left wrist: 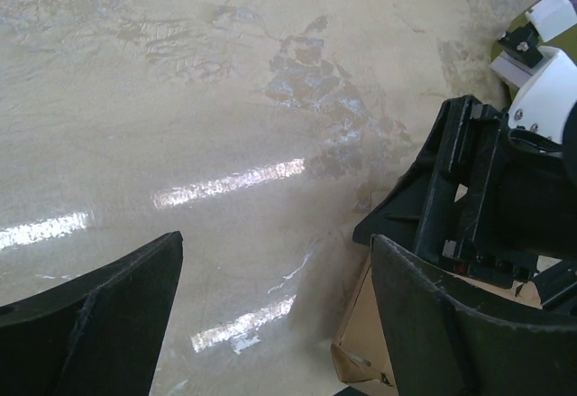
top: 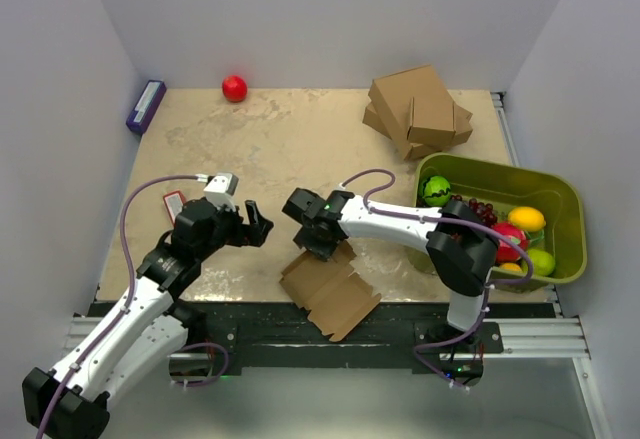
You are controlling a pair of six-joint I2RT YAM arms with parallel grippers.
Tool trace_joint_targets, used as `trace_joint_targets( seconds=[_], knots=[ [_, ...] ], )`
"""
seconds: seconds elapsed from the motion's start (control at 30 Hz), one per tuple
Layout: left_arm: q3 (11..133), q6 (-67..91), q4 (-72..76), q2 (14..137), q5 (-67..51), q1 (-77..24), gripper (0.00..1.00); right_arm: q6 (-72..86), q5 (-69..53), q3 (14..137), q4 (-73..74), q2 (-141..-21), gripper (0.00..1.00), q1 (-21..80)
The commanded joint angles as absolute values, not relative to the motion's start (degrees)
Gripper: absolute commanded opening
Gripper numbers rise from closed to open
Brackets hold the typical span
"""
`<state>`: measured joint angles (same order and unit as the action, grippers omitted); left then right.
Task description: Fold the paper box
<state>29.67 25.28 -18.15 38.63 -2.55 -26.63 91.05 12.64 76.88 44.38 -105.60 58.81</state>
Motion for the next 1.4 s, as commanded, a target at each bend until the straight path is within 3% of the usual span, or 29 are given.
trace_joint_targets(
  seconds=[0.0,0.3,0.5,0.67,1.03,1.37],
  knots=[
    [31.29,24.08,-17.67,37.97,-2.37,-26.37,0.89,91.41,13.27,79.01,46.85,-106.61,0.45,58.71],
    [31.46,24.08,-18.37,37.36,-0.36,-26.37,0.89,89.47,14.24,79.10,44.74,-104.59,0.00,58.62],
    [31.46,23.65,-18.11,35.25,-0.18,-26.37,0.89,89.65,19.32,76.91,37.46,-98.54,0.00,58.62],
    [31.03,23.11,-15.73,35.77,1.76,-26.37,0.86,88.69,25.22,72.16,21.64,-93.52,0.00,57.66],
    [24.96,24.08,-3.61,39.02,4.65,-26.46,0.82,80.96,25.84,64.08,-5.61,-94.39,0.00,53.35],
    [19.34,26.80,-3.08,35.77,9.15,-26.46,0.79,78.23,21.18,53.53,-25.30,-97.82,0.00,50.01]
  ],
)
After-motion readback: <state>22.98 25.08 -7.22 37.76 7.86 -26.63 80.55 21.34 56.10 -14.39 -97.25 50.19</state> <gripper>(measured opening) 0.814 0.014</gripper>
